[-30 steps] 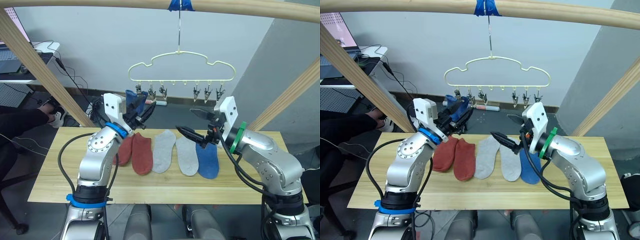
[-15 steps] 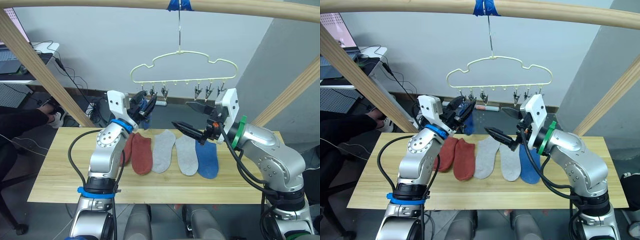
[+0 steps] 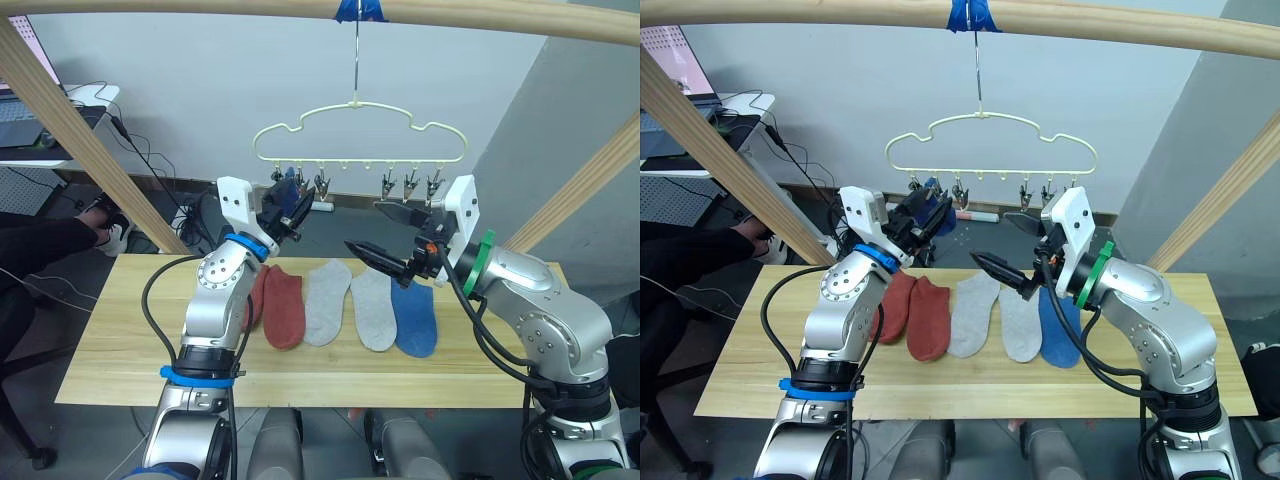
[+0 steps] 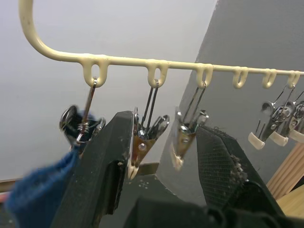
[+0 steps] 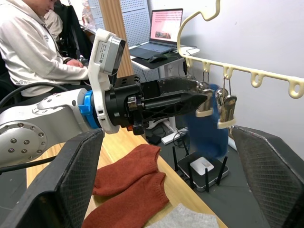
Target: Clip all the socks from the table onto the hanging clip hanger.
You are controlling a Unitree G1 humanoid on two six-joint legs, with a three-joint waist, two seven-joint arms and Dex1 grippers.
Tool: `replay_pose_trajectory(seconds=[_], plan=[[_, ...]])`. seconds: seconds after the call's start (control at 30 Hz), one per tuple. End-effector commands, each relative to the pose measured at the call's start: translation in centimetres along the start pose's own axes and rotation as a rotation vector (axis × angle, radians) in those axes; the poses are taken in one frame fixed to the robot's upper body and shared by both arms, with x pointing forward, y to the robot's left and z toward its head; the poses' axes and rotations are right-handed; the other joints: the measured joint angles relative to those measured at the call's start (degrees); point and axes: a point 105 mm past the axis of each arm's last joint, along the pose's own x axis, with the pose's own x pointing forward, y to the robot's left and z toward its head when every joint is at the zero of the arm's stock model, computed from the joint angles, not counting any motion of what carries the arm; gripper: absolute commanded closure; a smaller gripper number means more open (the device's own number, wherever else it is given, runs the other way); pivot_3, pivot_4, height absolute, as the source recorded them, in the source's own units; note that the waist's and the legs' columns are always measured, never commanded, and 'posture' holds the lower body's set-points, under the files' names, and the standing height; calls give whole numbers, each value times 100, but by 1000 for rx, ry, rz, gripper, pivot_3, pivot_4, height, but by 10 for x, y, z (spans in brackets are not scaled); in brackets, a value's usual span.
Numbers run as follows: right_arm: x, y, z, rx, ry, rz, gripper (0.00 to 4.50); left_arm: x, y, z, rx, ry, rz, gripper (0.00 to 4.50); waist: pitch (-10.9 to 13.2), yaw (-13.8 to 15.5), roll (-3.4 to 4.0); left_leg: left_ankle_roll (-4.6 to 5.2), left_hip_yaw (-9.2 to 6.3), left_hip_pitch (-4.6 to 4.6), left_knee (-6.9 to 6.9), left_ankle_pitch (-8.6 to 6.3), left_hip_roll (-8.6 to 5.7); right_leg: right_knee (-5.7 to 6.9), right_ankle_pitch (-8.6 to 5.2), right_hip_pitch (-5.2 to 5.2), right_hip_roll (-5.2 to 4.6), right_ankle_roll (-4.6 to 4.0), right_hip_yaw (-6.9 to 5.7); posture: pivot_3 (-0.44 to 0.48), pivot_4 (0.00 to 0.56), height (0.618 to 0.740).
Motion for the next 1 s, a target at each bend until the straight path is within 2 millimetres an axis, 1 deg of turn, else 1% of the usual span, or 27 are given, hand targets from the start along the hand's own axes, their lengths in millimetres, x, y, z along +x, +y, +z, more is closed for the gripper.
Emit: replay_pose_trajectory(seconds=[0.03, 0.17, 0.37, 0.8, 1.0], plan=[[-1, 5, 15, -42, -53, 14, 0, 0, -4, 9, 14, -38, -12, 2152, 0, -1, 0, 0, 0, 0, 0, 0, 0, 0, 0, 0, 0, 0, 0, -46, 200, 740], [0, 4, 16, -44, -52, 12, 0, -1, -4, 4, 2, -27, -8, 2152, 0, -3, 0, 0, 0, 0, 0, 0, 0, -1, 0, 0, 0, 0, 0, -50, 205, 740], [0, 4, 19, -45, -52, 14, 0, 2, -2, 3, -5, -27, 5, 2152, 0, -9, 0, 0, 0, 0, 0, 0, 0, 0, 0, 0, 0, 0, 1, -57, 207, 740], [0, 4, 23, -49, -51, 15, 0, 14, 3, 5, 11, -58, 37, 2152, 0, -42, 0, 0, 0, 0, -1, 0, 0, -2, 0, 0, 1, 1, 0, -65, 199, 740], [-1, 4, 22, -50, -50, 11, 0, 17, 9, 8, 70, -75, 70, 2152, 0, -53, 0, 0, 0, -1, -1, 0, 0, -2, 0, -1, 1, 1, 1, -68, 198, 740]])
